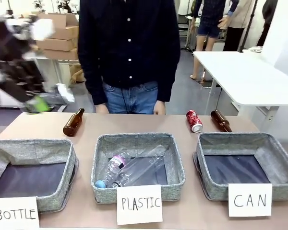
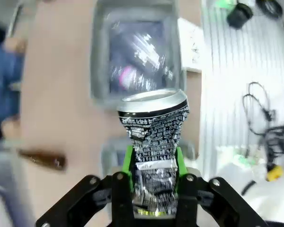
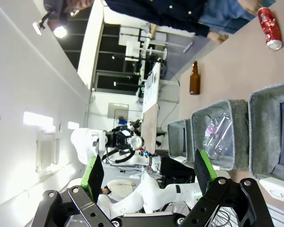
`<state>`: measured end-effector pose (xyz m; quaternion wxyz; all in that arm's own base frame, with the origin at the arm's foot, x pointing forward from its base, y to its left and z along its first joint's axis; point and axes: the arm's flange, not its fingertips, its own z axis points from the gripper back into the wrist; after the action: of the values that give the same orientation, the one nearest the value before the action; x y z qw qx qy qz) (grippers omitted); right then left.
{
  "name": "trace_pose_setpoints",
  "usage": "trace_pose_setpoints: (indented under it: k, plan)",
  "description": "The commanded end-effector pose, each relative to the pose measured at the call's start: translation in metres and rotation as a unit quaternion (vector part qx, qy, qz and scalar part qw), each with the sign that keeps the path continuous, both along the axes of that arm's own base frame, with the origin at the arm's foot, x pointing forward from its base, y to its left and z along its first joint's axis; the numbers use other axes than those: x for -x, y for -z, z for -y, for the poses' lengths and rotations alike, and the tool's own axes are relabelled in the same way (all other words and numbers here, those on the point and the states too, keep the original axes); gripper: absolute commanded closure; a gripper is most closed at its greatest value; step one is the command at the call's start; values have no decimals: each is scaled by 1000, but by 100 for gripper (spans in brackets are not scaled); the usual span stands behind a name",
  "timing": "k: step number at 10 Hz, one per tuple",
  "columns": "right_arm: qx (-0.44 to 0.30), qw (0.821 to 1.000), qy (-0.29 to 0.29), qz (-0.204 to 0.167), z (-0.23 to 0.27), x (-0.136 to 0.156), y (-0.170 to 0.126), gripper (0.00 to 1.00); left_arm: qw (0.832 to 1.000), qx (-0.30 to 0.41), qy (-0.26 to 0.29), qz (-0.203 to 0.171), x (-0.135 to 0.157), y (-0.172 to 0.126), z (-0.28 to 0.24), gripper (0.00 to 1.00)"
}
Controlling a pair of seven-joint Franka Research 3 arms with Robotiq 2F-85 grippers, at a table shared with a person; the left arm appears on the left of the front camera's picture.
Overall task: Sort the can waste into the basket.
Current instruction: Pick up the can waste from the table and place it in the right Fabric basket.
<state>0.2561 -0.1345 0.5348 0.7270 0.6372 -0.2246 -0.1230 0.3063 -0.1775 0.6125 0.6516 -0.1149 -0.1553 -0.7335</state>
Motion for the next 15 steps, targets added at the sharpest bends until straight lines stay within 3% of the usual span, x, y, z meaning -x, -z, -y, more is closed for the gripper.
trace_pose_setpoints:
  k: [1, 3, 4, 5, 7, 8, 10, 11, 12, 13, 14, 15]
  plan:
    - [0, 1000, 0, 0, 0, 0, 0, 0, 996, 6, 83, 30, -35, 7, 78, 63]
    - [53, 998, 24, 10, 38, 35, -1, 0, 987, 20, 141, 79, -23, 25, 188, 63]
    - [69, 996, 49, -4, 61, 58, 4, 0, 983, 37, 154, 92, -19, 39, 243, 63]
    - [87, 993, 78, -32, 85, 82, 14, 0, 981, 65, 168, 72, -18, 54, 298, 63]
    - [61, 988, 137, -38, 112, 107, 25, 0, 979, 76, 166, 88, -1, 85, 365, 63]
    - [72, 992, 93, -38, 85, 87, 16, 0, 973, 90, 168, 131, 8, 97, 389, 63]
    - [72, 992, 93, -38, 85, 87, 16, 0, 967, 111, 161, 165, 6, 125, 421, 63]
    - [72, 992, 93, -38, 85, 87, 16, 0, 968, 92, 166, 167, 8, 140, 429, 63]
    - [72, 992, 93, -38, 85, 87, 16, 0, 974, 68, 170, 134, 2, 153, 438, 63]
    - [72, 992, 93, -38, 85, 87, 16, 0, 966, 112, 175, 157, 10, 136, 413, 63]
    - [72, 992, 93, -38, 85, 87, 16, 0, 966, 112, 175, 157, 10, 136, 413, 63]
    - [72, 992, 93, -38, 85, 87, 16, 0, 968, 95, 177, 152, 3, 159, 421, 63]
